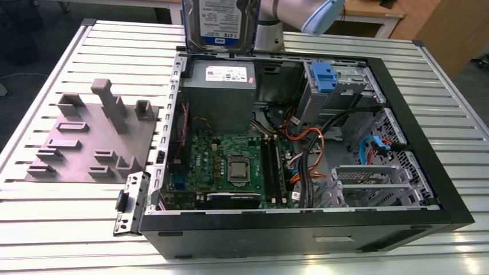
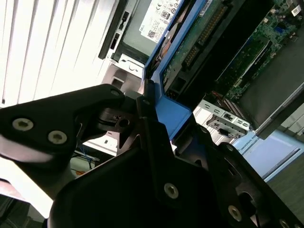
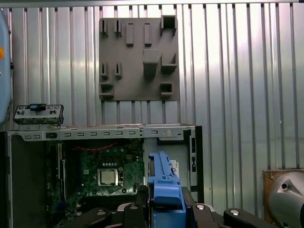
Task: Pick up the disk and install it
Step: 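Pick up the disk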
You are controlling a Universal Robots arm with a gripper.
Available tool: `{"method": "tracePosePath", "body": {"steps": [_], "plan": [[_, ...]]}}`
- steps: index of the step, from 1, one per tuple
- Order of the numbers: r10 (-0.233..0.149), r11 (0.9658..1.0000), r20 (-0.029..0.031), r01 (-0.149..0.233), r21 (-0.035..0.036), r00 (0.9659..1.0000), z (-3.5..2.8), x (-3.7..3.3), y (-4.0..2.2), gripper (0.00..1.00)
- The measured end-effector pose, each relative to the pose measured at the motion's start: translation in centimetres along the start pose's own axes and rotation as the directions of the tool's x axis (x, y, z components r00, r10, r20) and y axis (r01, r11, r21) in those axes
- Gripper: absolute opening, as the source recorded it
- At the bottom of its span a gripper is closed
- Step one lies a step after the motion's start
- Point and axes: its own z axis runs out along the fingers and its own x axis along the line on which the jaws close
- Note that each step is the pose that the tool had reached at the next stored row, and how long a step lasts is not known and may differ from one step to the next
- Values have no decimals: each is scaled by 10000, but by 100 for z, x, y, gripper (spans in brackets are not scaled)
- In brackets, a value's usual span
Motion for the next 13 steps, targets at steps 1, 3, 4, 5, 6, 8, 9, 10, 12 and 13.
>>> {"method": "tracePosePath", "body": {"steps": [1,3,4,5,6,8,9,10,12,13], "plan": [[0,10000,-1,0,0,10000,0,7,0,36],[0,10000,-2,0,0,10000,0,21,-1,36],[0,10000,-2,0,1,10000,0,28,-1,36],[0,10000,-3,0,0,10000,-1,35,-2,36],[0,10000,-3,0,0,10000,-1,42,-2,36],[-1,10000,-5,1,1,10000,-1,56,-3,36],[-1,10000,-6,1,1,10000,-1,64,-3,36],[-1,10000,-6,1,1,10000,-1,71,-3,36],[-1,10000,-7,1,0,10000,-1,85,-4,36],[-1,10000,-8,1,1,10000,-2,91,-4,36]]}}
